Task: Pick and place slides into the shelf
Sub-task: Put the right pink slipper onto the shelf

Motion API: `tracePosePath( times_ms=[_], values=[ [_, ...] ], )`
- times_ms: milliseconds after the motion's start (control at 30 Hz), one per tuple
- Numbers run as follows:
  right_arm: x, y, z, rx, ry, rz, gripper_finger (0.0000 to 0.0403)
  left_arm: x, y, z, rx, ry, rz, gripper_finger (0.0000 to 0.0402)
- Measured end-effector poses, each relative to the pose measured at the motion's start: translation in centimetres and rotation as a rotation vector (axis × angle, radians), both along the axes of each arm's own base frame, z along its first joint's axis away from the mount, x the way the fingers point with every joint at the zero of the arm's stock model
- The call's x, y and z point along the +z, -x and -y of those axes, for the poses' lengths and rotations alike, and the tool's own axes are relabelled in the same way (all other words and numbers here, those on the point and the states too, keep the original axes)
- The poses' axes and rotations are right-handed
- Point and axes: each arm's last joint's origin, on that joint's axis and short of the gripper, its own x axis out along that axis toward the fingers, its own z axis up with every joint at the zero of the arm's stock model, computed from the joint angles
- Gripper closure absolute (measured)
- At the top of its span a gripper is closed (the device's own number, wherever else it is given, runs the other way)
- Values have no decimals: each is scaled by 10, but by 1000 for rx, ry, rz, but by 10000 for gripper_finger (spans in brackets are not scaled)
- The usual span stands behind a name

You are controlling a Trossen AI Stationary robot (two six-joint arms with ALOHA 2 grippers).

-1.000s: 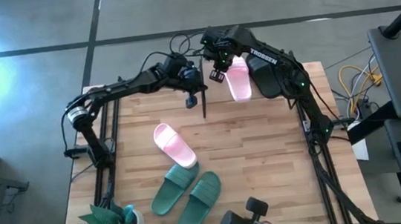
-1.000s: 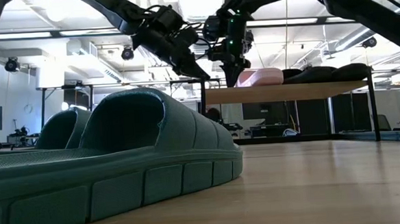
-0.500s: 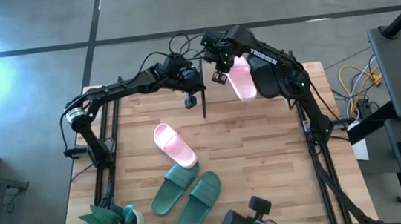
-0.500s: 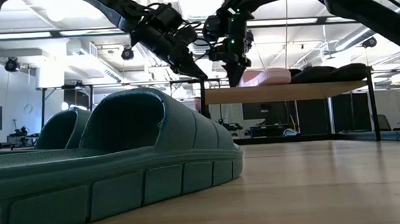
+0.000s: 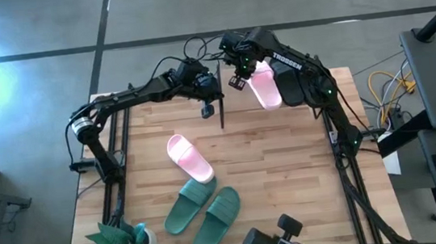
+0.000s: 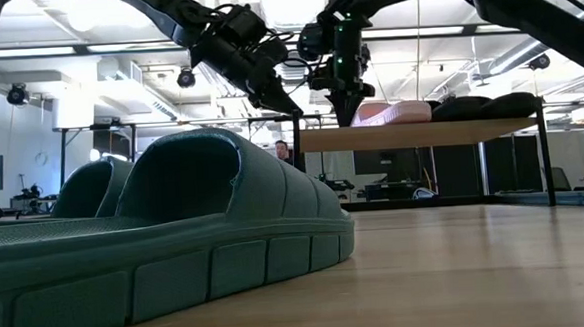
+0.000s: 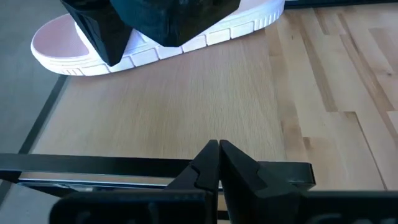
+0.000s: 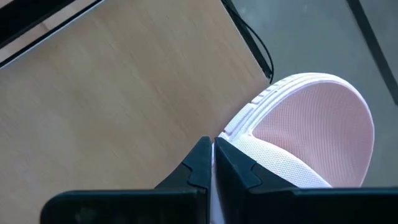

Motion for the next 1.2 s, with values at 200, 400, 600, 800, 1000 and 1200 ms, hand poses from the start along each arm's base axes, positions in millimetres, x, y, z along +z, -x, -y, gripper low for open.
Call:
tracePosePath(
  times_ms=[200,400,600,800,1000,1200],
  values=[
    [7,0,1,-6,31,43,390,0,1,0,2,6,-9,402],
    [22,2,-1,5,53,139,390,2,3,3,2,4,-11,402],
    [24,1,-1,20,44,154,390,9,8,6,19,-10,-15,402],
    [27,-6,-4,91,34,229,390,16,13,9,32,-22,-18,402],
    [19,-13,2,155,78,218,390,14,14,12,29,-9,-41,402],
    [3,-17,13,190,100,154,390,13,11,16,14,-9,-39,402]
  ],
)
